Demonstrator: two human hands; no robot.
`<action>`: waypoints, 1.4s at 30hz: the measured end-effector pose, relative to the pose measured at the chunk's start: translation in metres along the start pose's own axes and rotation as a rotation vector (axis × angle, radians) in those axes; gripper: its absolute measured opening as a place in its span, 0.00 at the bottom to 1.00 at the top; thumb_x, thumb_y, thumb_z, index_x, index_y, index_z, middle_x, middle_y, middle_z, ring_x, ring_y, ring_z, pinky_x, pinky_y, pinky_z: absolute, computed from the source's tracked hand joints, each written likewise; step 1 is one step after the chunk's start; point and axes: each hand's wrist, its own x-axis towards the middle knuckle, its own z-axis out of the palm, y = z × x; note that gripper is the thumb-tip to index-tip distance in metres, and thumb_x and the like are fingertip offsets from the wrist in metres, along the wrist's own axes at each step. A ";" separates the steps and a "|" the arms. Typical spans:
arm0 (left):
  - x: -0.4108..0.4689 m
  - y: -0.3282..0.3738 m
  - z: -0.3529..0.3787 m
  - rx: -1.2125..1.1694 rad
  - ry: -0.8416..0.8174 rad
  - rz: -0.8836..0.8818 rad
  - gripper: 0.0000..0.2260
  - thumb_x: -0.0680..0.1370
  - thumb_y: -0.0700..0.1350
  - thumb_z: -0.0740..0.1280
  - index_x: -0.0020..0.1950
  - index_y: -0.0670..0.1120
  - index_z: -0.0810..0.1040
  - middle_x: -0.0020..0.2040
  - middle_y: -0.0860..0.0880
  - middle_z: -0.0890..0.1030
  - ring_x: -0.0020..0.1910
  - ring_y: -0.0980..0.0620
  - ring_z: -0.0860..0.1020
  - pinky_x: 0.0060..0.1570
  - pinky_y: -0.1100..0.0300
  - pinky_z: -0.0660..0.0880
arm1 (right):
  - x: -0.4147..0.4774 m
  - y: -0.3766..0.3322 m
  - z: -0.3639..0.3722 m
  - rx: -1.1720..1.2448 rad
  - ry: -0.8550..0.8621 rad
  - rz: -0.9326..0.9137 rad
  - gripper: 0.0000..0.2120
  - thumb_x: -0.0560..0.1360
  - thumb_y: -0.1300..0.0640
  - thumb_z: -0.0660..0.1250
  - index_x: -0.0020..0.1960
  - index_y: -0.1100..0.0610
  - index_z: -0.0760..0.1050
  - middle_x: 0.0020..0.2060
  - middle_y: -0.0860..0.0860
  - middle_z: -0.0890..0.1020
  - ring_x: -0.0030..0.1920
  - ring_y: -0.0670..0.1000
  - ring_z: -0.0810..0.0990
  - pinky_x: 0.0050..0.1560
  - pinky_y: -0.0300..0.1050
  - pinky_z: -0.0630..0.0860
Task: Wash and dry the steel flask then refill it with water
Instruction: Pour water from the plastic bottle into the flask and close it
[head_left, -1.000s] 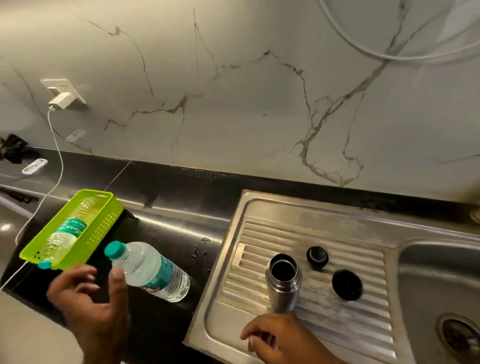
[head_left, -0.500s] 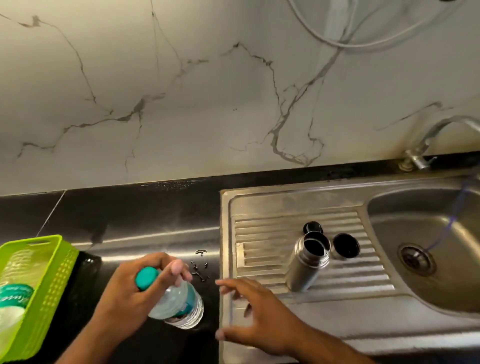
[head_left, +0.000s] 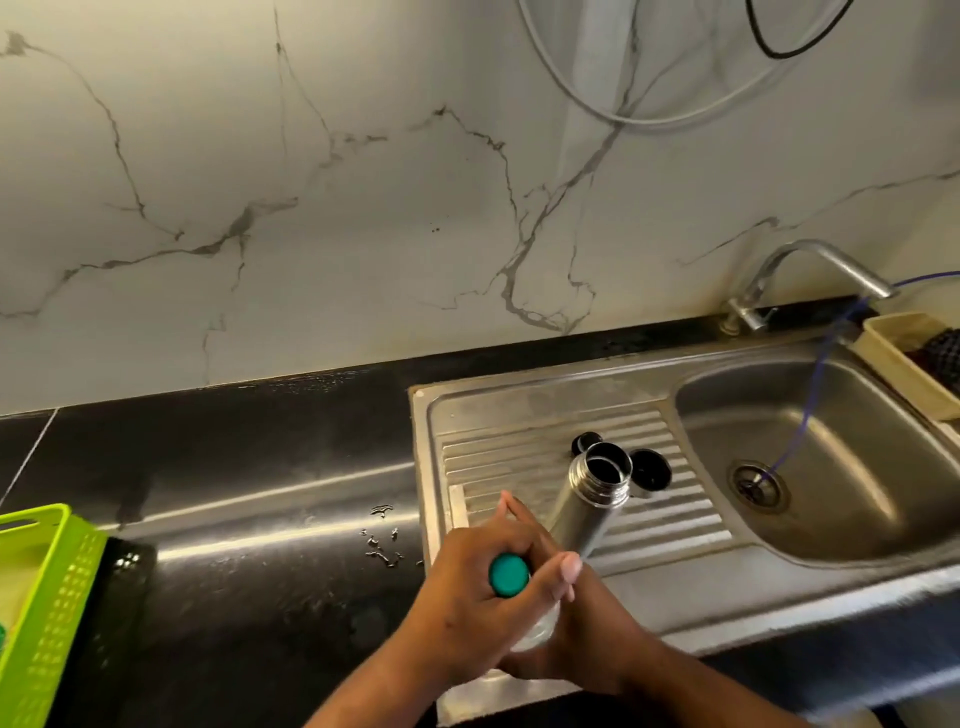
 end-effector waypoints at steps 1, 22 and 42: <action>0.003 -0.001 0.006 0.010 -0.012 -0.010 0.12 0.80 0.53 0.71 0.42 0.47 0.84 0.40 0.50 0.85 0.39 0.50 0.82 0.37 0.57 0.78 | -0.003 0.003 -0.003 0.000 0.022 -0.004 0.51 0.70 0.56 0.81 0.74 0.36 0.47 0.64 0.31 0.75 0.69 0.38 0.74 0.67 0.36 0.72; 0.022 -0.007 0.042 0.216 0.244 -0.009 0.23 0.79 0.66 0.63 0.38 0.51 0.85 0.53 0.67 0.83 0.60 0.60 0.79 0.63 0.45 0.72 | -0.005 0.028 -0.025 -0.180 0.028 -0.024 0.21 0.73 0.63 0.77 0.55 0.46 0.69 0.49 0.39 0.80 0.54 0.29 0.78 0.57 0.34 0.77; -0.007 -0.002 0.026 -0.154 0.291 -0.113 0.22 0.68 0.56 0.79 0.52 0.44 0.79 0.47 0.48 0.86 0.54 0.48 0.84 0.56 0.58 0.79 | 0.011 0.018 -0.011 -0.169 0.115 -0.087 0.29 0.63 0.31 0.77 0.59 0.32 0.69 0.55 0.36 0.77 0.57 0.45 0.79 0.59 0.44 0.78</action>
